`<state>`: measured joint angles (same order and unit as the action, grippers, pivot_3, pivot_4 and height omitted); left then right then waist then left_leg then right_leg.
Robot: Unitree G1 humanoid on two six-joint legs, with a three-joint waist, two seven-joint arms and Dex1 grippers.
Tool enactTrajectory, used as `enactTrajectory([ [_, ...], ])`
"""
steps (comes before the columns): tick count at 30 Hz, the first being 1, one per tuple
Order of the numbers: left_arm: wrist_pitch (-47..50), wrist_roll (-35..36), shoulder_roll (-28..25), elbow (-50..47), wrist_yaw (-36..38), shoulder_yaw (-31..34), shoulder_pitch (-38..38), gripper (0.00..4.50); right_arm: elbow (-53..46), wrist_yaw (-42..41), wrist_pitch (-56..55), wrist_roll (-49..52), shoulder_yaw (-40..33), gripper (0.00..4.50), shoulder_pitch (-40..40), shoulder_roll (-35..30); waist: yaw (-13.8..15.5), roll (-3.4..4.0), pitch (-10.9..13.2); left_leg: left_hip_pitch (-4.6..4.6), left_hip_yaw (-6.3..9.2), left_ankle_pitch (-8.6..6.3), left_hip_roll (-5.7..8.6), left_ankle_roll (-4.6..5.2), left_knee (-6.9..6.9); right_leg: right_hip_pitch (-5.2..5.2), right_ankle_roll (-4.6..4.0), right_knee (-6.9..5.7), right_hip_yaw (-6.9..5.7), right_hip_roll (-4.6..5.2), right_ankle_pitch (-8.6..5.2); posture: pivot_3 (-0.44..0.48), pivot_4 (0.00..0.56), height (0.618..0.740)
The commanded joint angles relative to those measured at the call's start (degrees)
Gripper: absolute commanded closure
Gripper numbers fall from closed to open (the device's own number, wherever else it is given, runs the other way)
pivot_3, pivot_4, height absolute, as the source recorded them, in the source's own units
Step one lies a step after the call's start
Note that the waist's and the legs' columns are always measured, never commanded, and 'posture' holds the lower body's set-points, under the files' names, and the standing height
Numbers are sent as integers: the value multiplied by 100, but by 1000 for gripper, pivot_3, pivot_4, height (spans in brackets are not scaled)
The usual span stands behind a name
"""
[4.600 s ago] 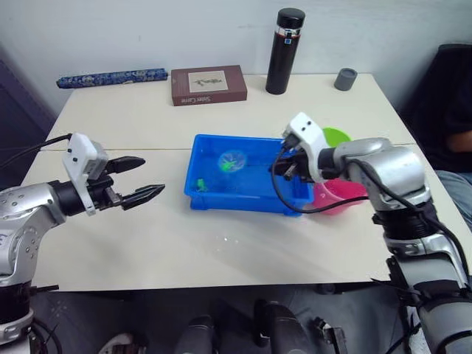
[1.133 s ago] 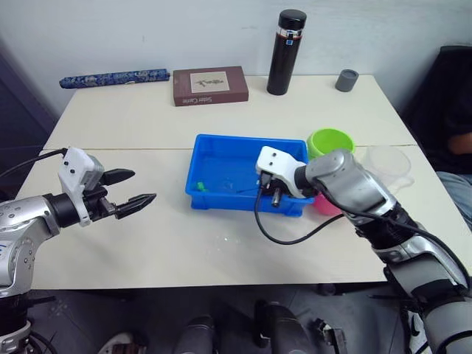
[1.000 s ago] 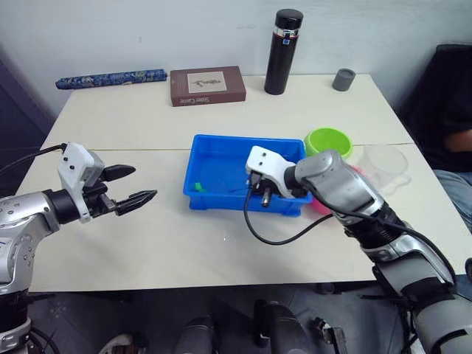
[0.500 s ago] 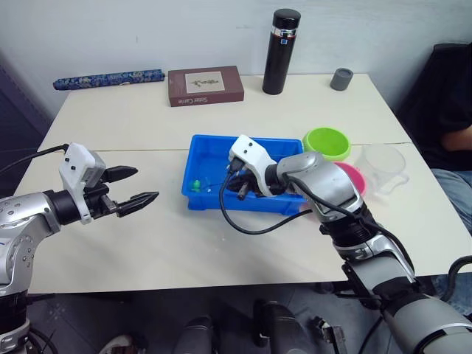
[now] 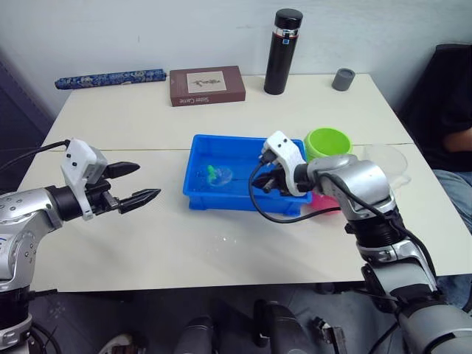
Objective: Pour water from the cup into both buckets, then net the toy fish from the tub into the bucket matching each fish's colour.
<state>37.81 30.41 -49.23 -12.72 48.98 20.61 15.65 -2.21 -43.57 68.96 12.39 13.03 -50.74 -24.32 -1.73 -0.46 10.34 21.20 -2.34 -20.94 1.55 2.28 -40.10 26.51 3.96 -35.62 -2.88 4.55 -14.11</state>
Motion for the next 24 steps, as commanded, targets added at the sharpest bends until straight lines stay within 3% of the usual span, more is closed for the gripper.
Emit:
enactTrajectory([
  [1,-184,-14,-59,73,88,-131,231,67,-357,72,66,194,-269,4500,17,-142,3,0,0,0,0,0,0,0,0,0,0,0,0,0,0,0,150,740],
  [11,-622,-146,42,658,330,-630,852,67,-1005,5,-38,556,-669,4500,402,-858,29,-1,0,4,0,0,4,1,0,-1,1,5,-1,2,0,0,150,740],
  [17,-837,-218,120,990,551,-924,1287,67,-1323,-180,-197,933,-1583,4500,761,-1614,36,-1,0,4,0,0,3,1,0,-1,0,6,-3,1,0,0,150,740],
  [20,-954,-290,182,1187,658,-1106,1574,67,-1119,-106,-278,996,-2224,4500,824,-2059,64,-1,0,5,0,1,4,2,-1,-3,1,8,-3,3,1,0,150,740],
  [24,-1094,-346,234,1393,830,-1232,1781,67,-756,24,-545,890,-2481,4500,882,-2411,85,-2,-1,1,-1,1,3,2,1,-4,1,8,-2,1,1,0,150,740],
])
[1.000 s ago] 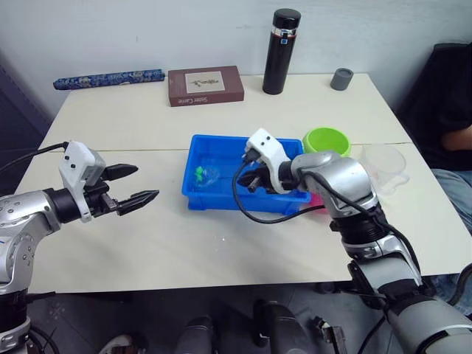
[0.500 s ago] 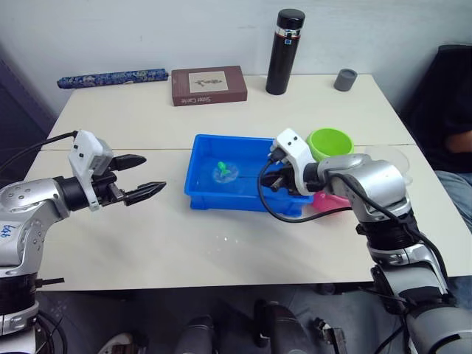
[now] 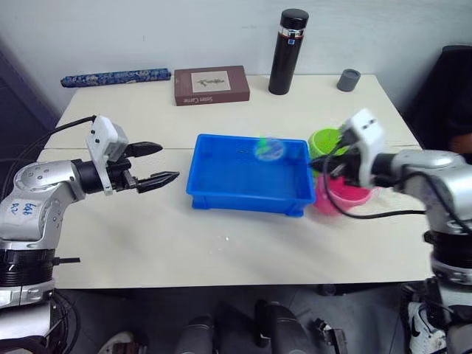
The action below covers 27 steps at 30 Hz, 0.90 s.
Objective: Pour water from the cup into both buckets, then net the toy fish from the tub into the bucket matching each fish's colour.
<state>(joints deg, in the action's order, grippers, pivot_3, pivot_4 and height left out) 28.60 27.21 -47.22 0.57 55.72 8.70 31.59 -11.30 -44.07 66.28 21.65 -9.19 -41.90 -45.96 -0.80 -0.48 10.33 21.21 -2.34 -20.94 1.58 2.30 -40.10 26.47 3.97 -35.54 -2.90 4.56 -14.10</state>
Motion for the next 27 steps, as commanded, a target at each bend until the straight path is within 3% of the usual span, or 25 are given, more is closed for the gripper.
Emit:
enactTrajectory([
  [1,-212,-31,67,132,229,-102,277,67,296,106,-376,-93,-317,4500,14,-358,-9,0,0,0,-3,0,0,0,0,1,0,-1,3,-1,0,0,150,740],
  [10,-600,-313,447,687,509,-542,883,67,1319,382,-1743,-832,10,4500,106,-1025,63,0,0,1,-13,2,3,3,-2,1,1,-2,3,-2,0,0,150,740],
  [19,-764,-371,441,895,619,-544,942,67,1045,332,-3734,-2240,898,4500,1007,-1774,69,1,0,1,-21,3,3,5,-5,3,3,-5,8,-3,2,0,150,740],
  [27,-865,-439,569,1067,685,-625,1078,67,783,963,-5248,-3725,1328,4500,1442,-2027,72,1,0,0,-21,3,2,4,-7,2,3,-5,8,-4,2,0,150,740],
])
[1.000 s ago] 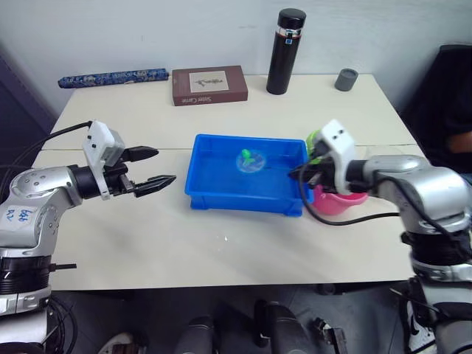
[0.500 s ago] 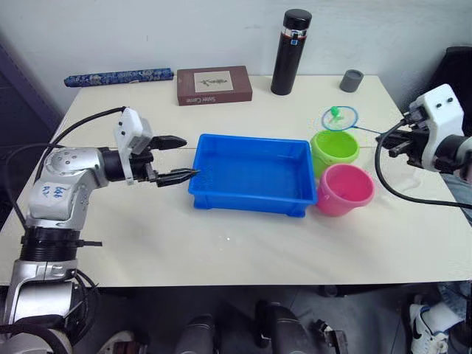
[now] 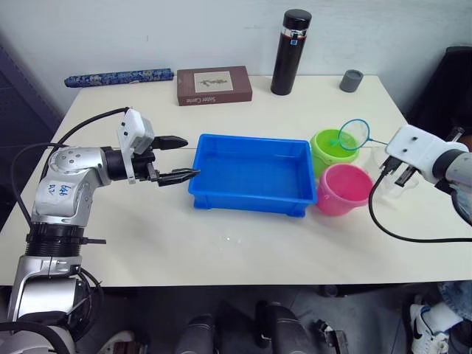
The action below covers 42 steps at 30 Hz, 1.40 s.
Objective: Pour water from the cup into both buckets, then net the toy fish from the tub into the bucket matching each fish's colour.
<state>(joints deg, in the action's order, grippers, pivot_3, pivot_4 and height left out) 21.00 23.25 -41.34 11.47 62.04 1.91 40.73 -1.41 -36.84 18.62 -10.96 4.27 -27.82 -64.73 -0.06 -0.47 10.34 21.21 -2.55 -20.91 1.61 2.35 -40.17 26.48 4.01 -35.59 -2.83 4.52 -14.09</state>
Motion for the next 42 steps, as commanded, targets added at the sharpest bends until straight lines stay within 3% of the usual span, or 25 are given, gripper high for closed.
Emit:
enactTrajectory([
  [1,-120,-46,5,6,75,44,192,67,-225,311,-645,-650,5,4500,82,-192,-4,0,0,0,-1,0,0,0,0,0,0,-1,0,-1,0,0,150,740],
  [6,-175,-103,91,122,145,6,284,67,-220,467,-1135,-1164,-55,4500,199,-228,-1,0,0,0,-2,0,0,0,0,0,0,1,0,-1,0,0,150,740],
  [15,-204,-147,142,184,223,17,304,67,-193,383,-1261,-1136,-388,4500,262,-108,0,0,0,0,-3,0,0,0,-2,-1,0,-1,0,-2,0,0,150,740],
  [22,-67,62,-18,-129,378,194,78,67,-724,-698,-495,960,-1259,4500,-190,646,-14,0,0,-4,-3,1,-2,-1,-5,-3,0,-6,0,-6,0,0,150,740],
  [30,974,896,-580,-1174,627,724,-618,67,-1273,-2816,1178,3344,-931,4500,-471,720,-5,0,0,-4,7,0,-8,0,-6,-8,0,-2,-2,-3,0,0,150,740],
  [37,1556,1270,-907,-2201,403,1146,-1591,67,-1440,-3446,1821,3973,-329,4500,-545,961,-1,0,0,-5,20,-1,-6,1,-5,-12,-1,3,-2,6,0,0,150,740],
  [42,1617,1273,-799,-2589,254,911,-1946,67,-1564,-3477,1891,3919,250,4500,-384,1312,12,0,0,-3,23,-2,-7,0,-4,-10,-2,3,-3,6,-1,0,150,740],
])
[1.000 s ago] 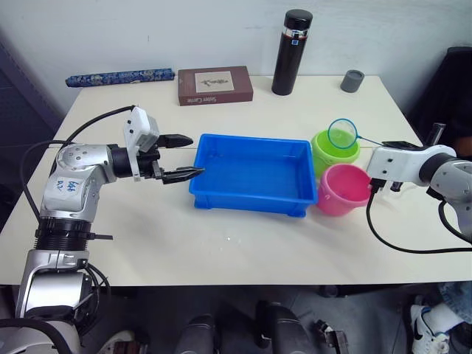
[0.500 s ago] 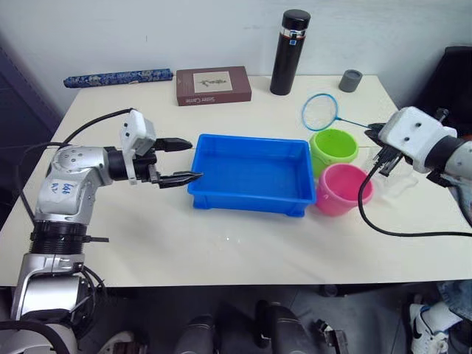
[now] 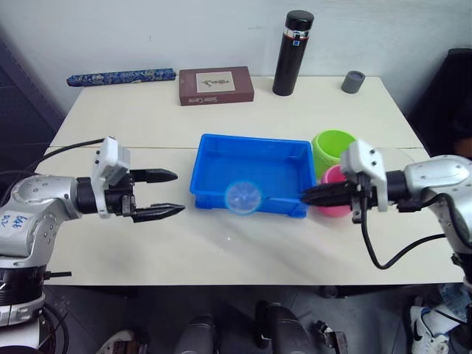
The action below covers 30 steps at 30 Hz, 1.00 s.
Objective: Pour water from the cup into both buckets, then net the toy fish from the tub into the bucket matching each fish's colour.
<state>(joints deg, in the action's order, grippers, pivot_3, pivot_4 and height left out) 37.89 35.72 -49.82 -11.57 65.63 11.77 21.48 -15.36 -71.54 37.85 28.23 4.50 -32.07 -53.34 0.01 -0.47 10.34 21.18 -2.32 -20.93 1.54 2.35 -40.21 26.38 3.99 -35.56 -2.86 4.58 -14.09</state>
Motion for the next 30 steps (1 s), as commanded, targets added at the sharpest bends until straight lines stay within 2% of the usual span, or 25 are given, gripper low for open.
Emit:
enactTrajectory([
  [1,-201,-150,108,-261,-138,-269,-48,67,-124,52,-83,-108,446,4500,63,339,6,-1,-1,0,0,0,1,0,0,-1,0,1,0,1,0,0,150,740],
  [7,-900,-840,498,133,-243,-1023,-35,67,374,320,-453,-735,1230,4500,-20,1097,-2,-1,-1,0,-2,0,6,0,-1,0,0,-4,-2,-2,0,0,150,740],
  [11,-1089,-1056,752,259,-221,-1432,-60,67,952,419,-882,-1224,1660,4500,-130,1562,-7,-1,-2,-1,-2,1,8,0,-4,-2,0,-3,-5,-2,0,0,150,740],
  [19,-1171,-1374,792,250,-292,-1693,-216,67,1425,513,-1248,-1699,1842,4500,-122,1931,-10,-1,-2,0,-1,1,7,0,-6,-1,0,-5,-7,-2,0,0,150,740],
  [21,-1117,-1362,788,190,-315,-1681,-256,7,1483,501,-1194,-1722,1828,3662,-129,1977,-11,-1,-2,0,-1,1,7,0,-6,-1,0,-5,-6,-2,0,0,150,740],
  [22,-1102,-1358,783,172,-324,-1679,-267,7,1485,475,-1177,-1730,1817,3393,-132,1981,-11,-1,-2,0,-1,1,7,0,-6,-1,0,-5,-6,-2,0,0,150,740],
  [26,-908,-1386,721,-23,-517,-1630,-403,7,1183,380,-1007,-1726,1708,1409,-31,1754,-11,-1,-2,0,-1,1,7,0,-6,-1,0,-5,-6,-1,0,0,150,740],
  [30,-566,-1214,791,-377,-1006,-1247,-741,7,555,315,-582,-1435,1318,1409,300,1278,3,-1,-2,4,5,0,7,0,-6,-1,0,-2,-7,3,0,0,150,740],
])
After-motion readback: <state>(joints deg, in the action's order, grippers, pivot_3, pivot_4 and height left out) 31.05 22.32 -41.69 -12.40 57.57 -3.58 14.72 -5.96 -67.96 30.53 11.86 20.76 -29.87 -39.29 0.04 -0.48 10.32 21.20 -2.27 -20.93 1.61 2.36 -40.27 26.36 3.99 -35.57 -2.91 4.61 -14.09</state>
